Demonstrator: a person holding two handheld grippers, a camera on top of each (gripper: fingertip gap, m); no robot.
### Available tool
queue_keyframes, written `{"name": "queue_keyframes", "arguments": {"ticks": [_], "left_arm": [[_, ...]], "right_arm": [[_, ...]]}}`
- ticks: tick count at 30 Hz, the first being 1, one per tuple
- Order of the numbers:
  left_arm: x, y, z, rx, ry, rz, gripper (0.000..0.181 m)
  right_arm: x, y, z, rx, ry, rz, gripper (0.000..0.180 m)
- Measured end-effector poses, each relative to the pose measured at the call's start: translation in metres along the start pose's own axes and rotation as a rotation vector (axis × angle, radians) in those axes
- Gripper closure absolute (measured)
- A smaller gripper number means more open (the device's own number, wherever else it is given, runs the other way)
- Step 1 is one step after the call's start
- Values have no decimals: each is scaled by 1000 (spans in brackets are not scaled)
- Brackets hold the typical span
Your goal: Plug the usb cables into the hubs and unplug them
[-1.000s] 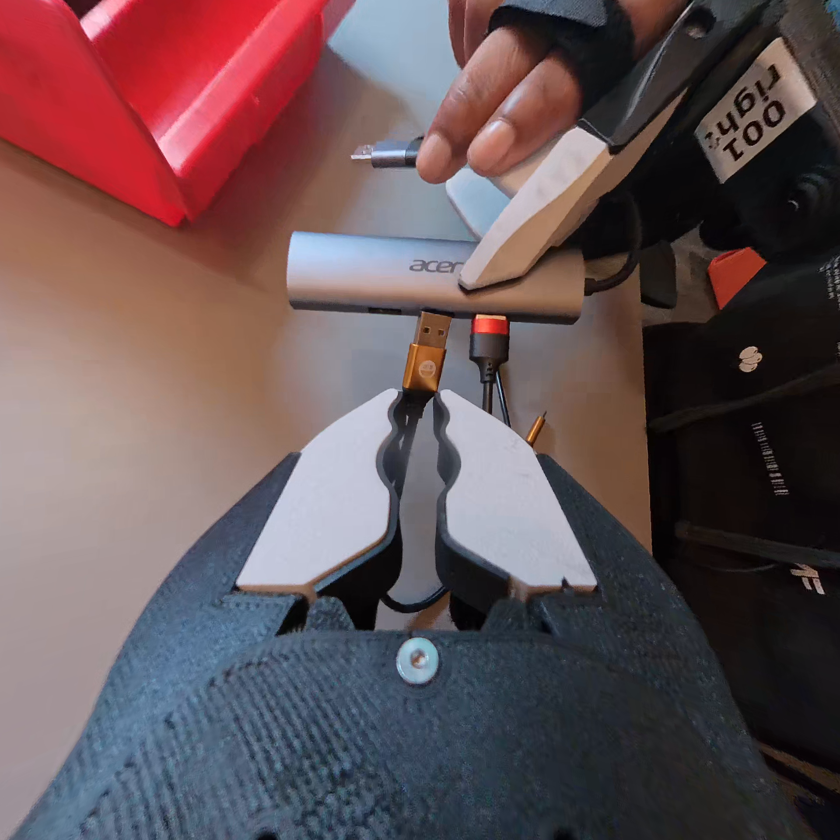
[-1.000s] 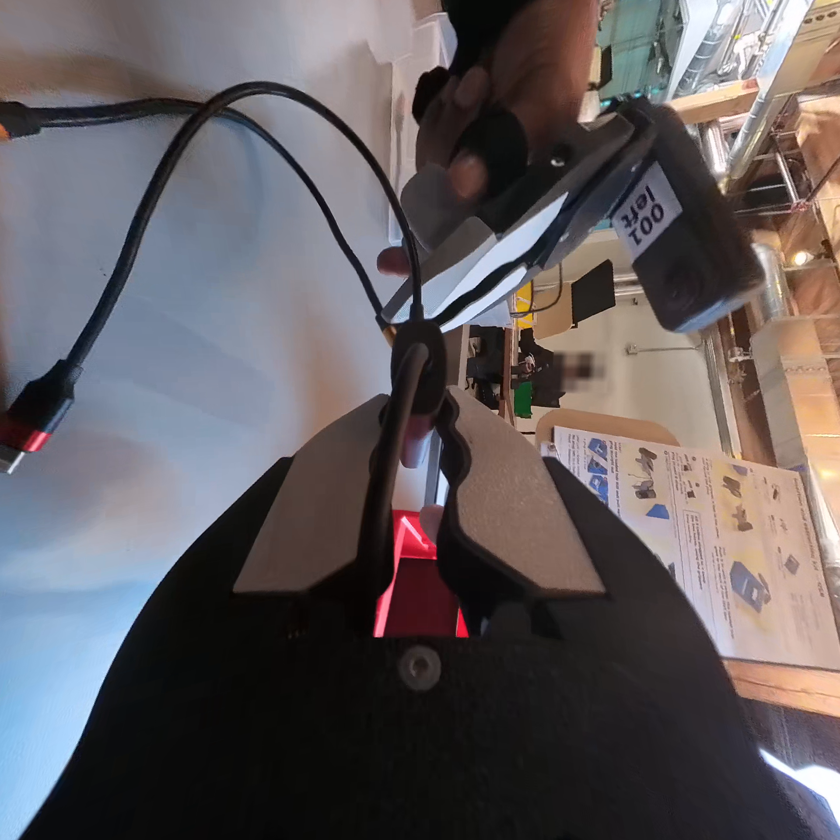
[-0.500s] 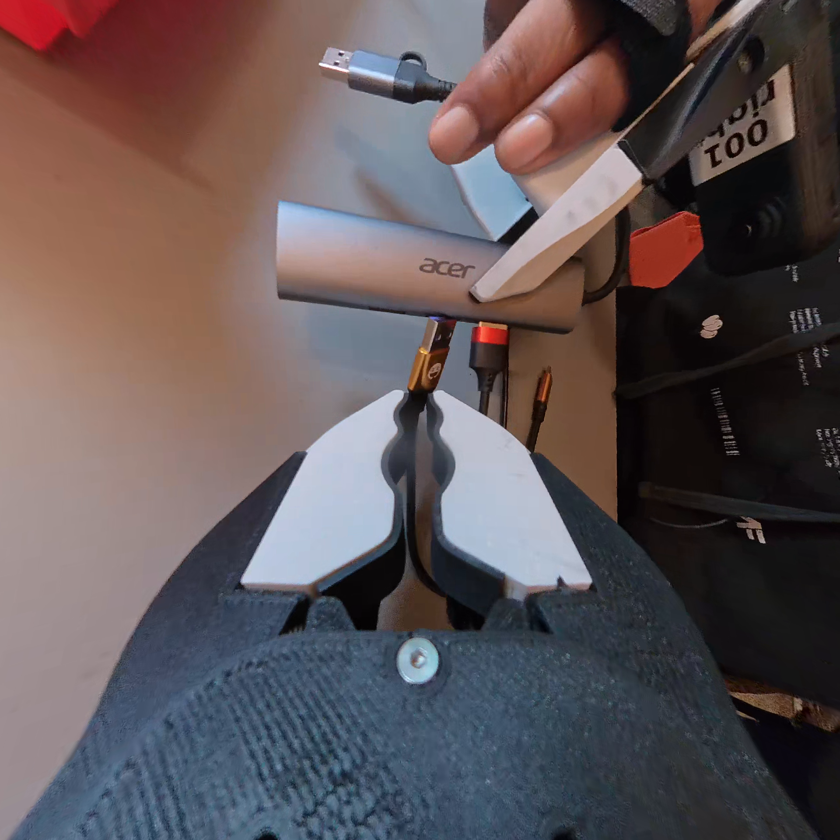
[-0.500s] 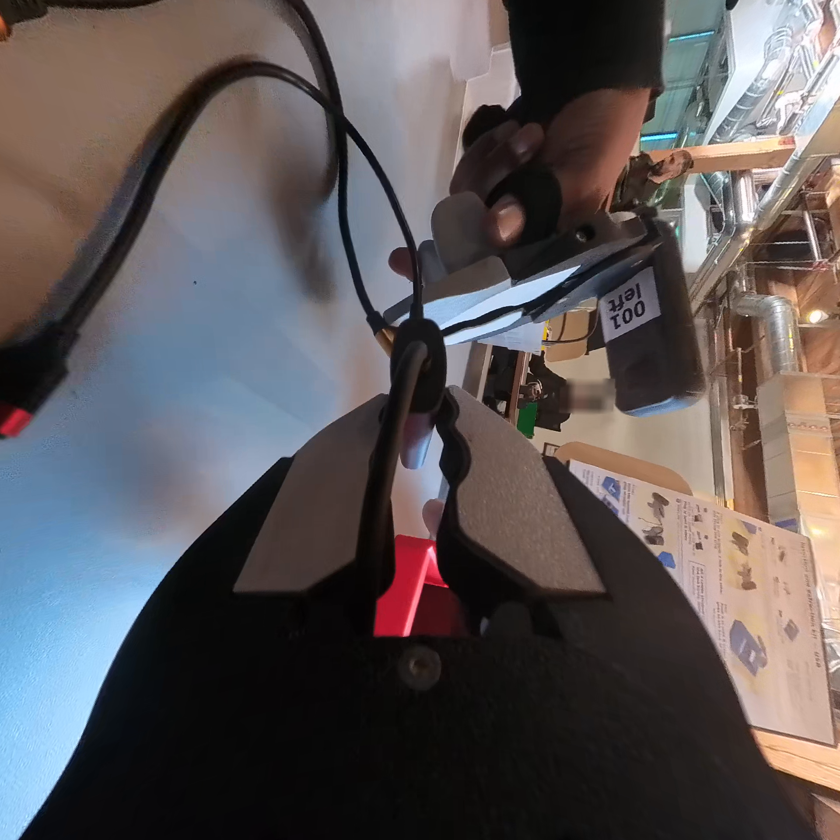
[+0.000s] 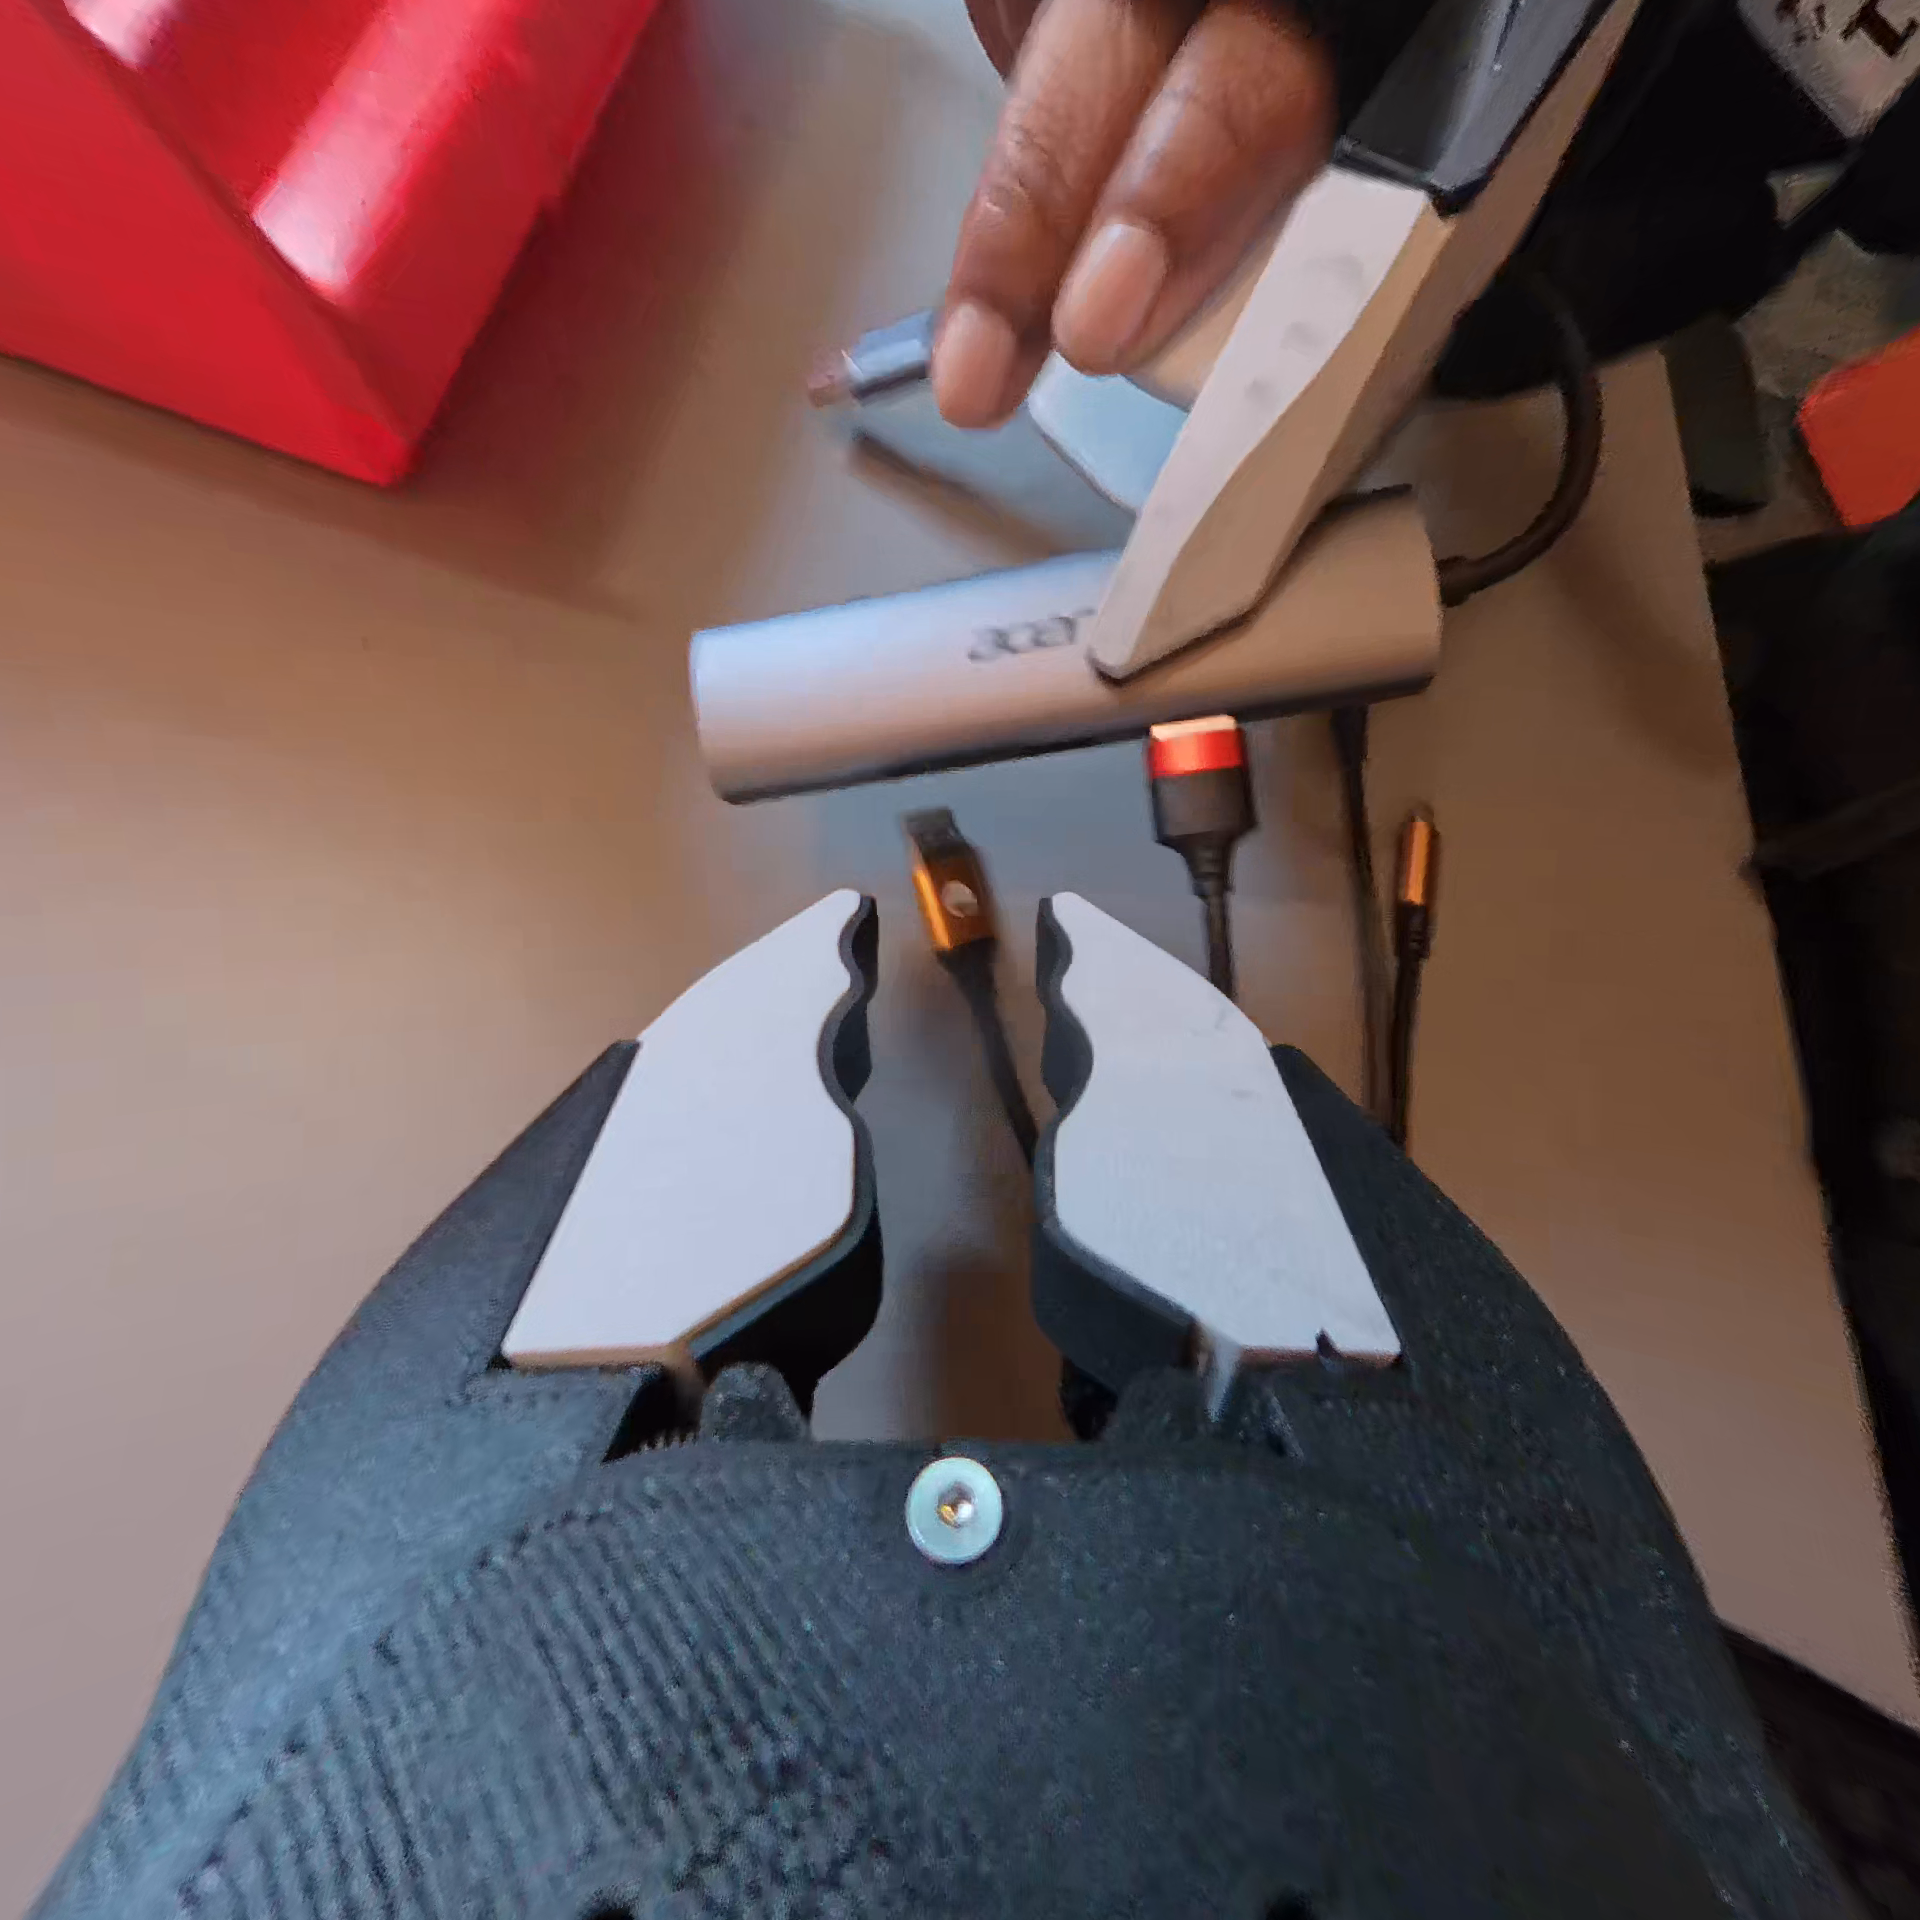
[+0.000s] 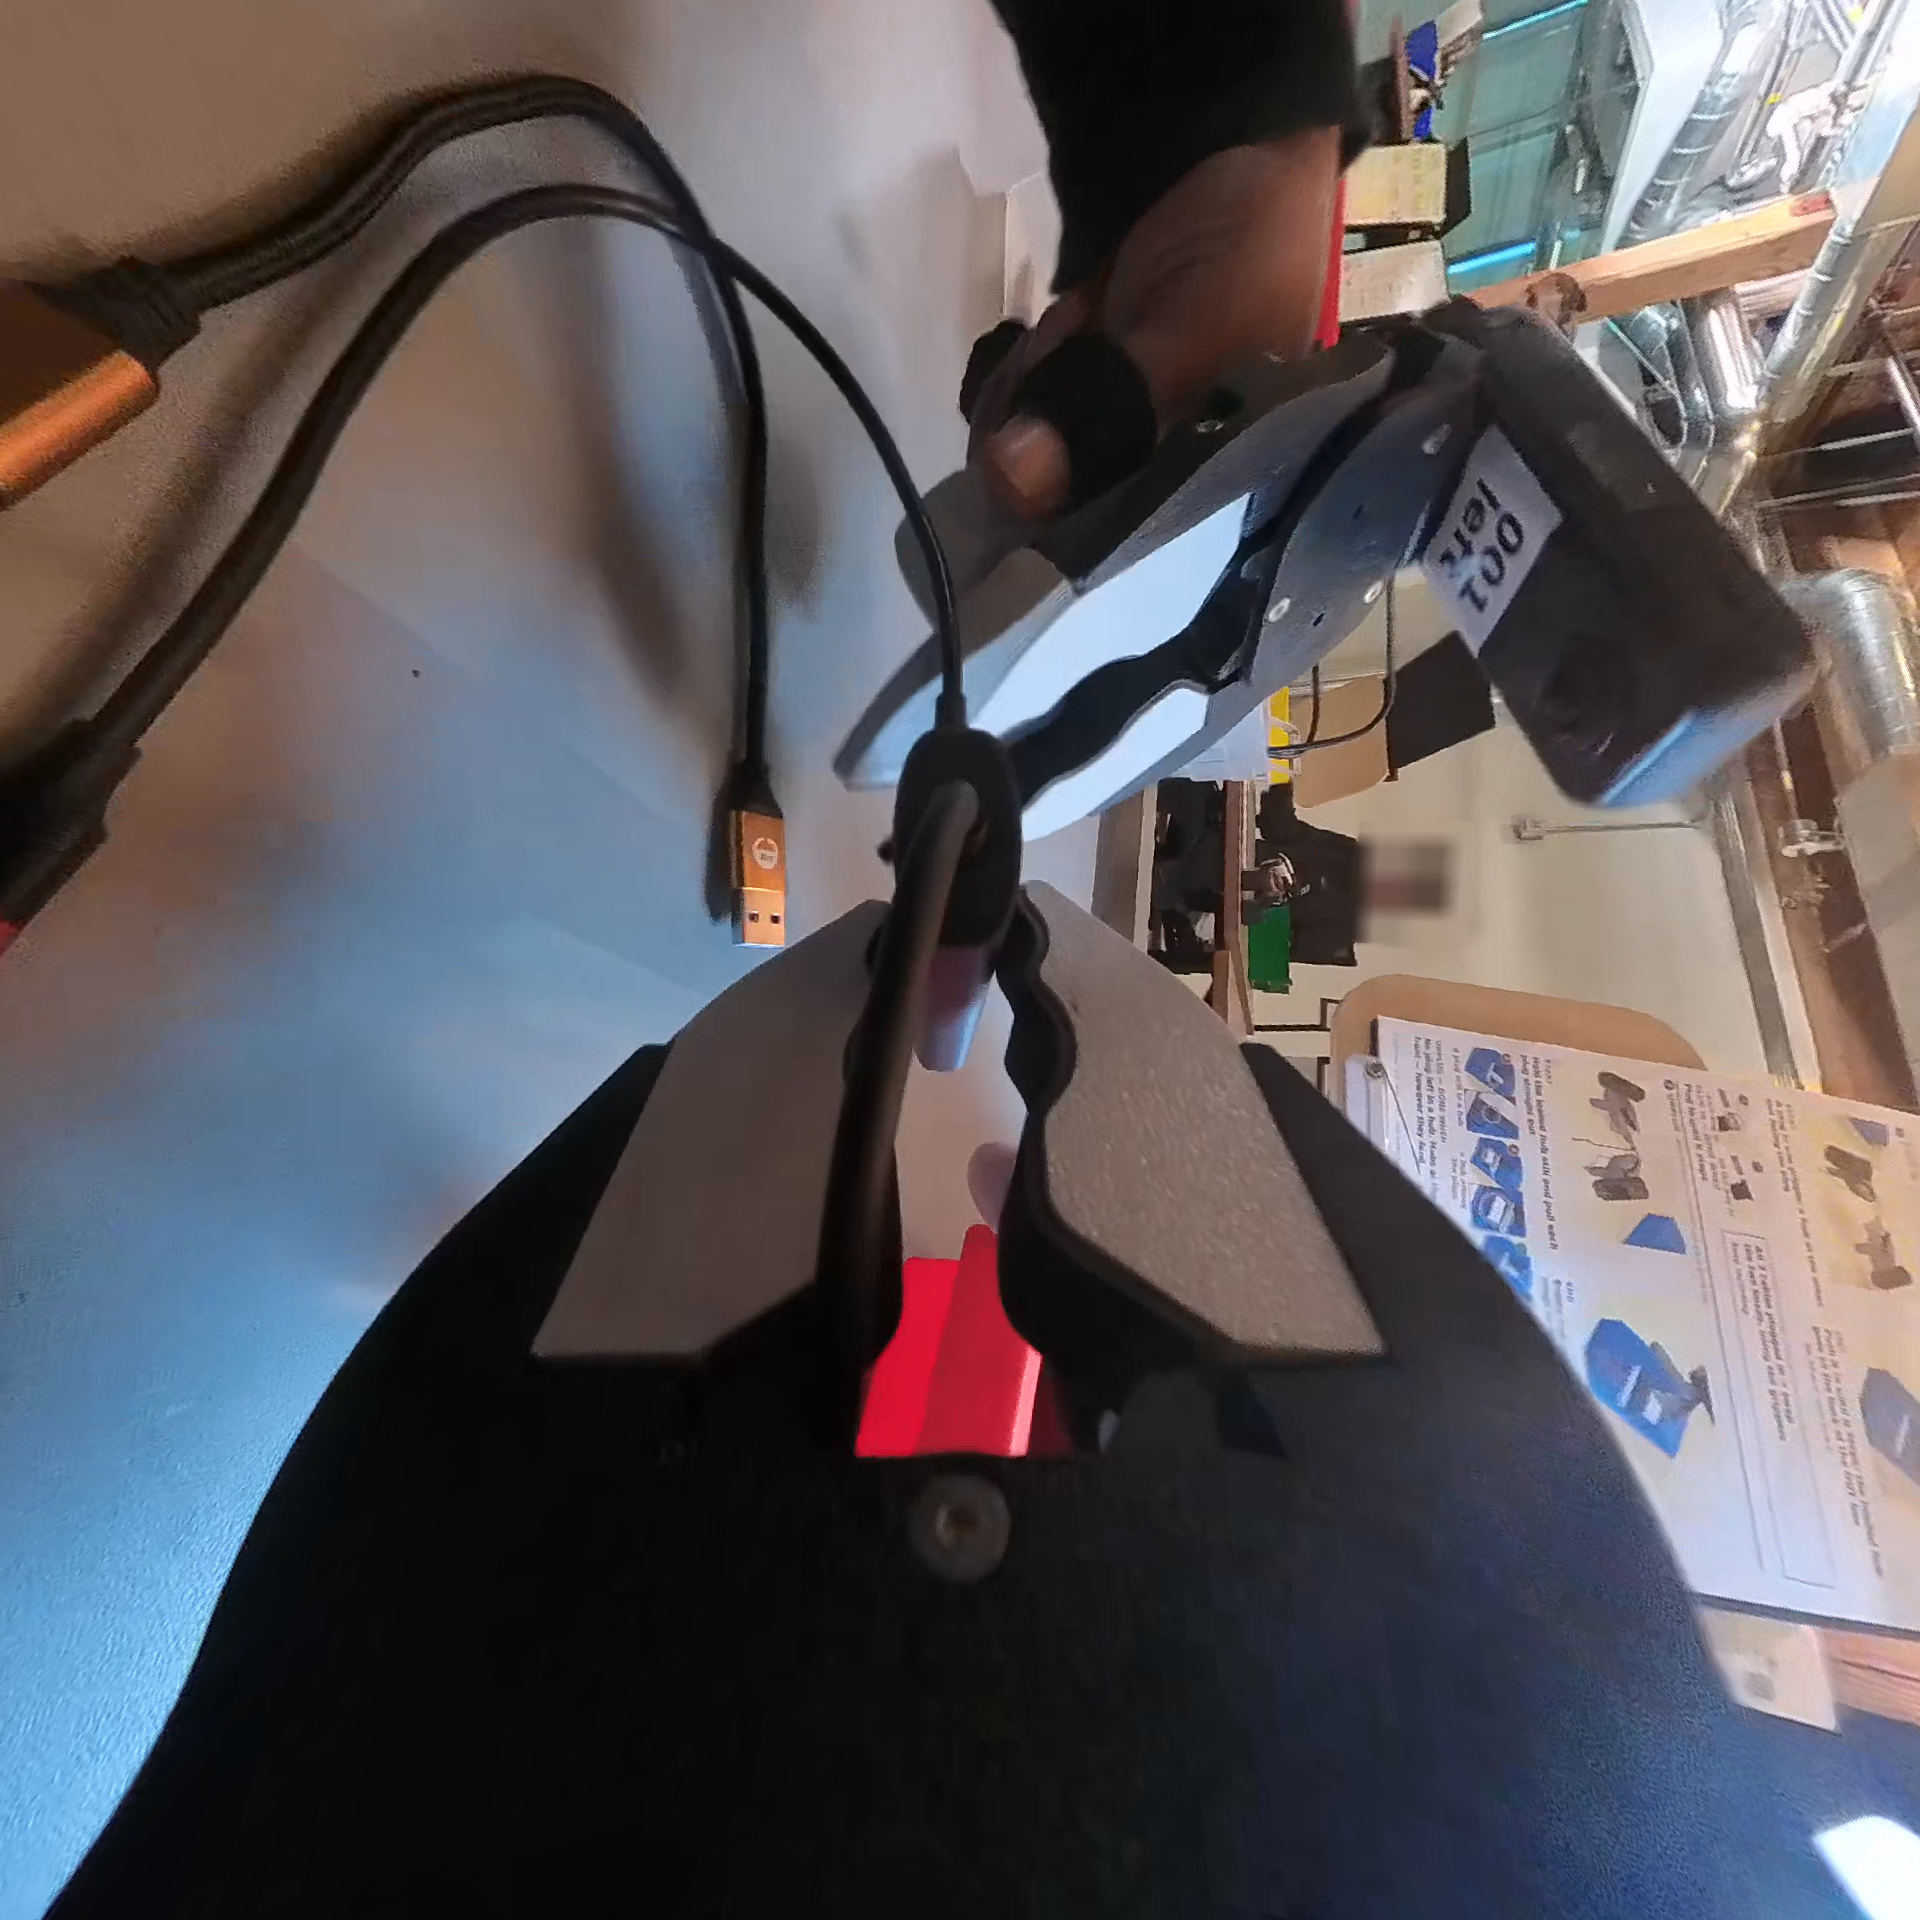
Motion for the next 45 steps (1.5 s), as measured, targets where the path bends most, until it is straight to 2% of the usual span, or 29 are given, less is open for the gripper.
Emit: {"name": "queue_keyframes", "arguments": {"ticks": [1,5,8,10,11,12,15,18,20,29,33,40,45], "left_arm": [[-3,1,4,36,-40,48,149],[-15,-12,18,306,-96,210,140],[-11,-22,27,414,-123,265,140],[-8,-26,31,426,-160,264,151],[-7,-28,33,437,-185,249,162],[-6,-29,33,442,-196,249,163],[-9,-30,34,450,-205,243,163],[-10,-33,38,456,-257,225,163],[-8,-33,37,461,-233,224,164],[-4,-27,36,345,-215,186,162],[-12,-12,19,224,-81,204,148],[11,-22,-10,137,95,278,149],[19,-26,-19,103,134,326,150]], "right_arm": [[-1,-3,-1,46,-11,-8,162],[-12,-24,-8,395,-124,-4,162],[-20,-40,-12,697,-268,46,162],[-22,-46,-15,811,-312,39,162],[-22,-48,-16,844,-322,45,162],[-23,-49,-16,870,-330,48,162],[-23,-51,-17,914,-320,61,162],[-17,-44,-15,872,-239,89,155],[-16,-43,-13,877,-241,94,155],[-14,-40,-20,871,-180,117,162],[-22,-51,-37,933,-182,42,162],[-41,-71,-60,990,-180,-117,163],[-44,-73,-65,1013,-189,-134,162]]}}
Point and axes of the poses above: each gripper's, where its closed fingertips meet, x out along the fingers, z out of its top, y = z × x across the jaws, the point moved 8 cm from there along -x, back along the fingers, and after that the axes turned 7 degrees about -z, right-handed, at the moved point
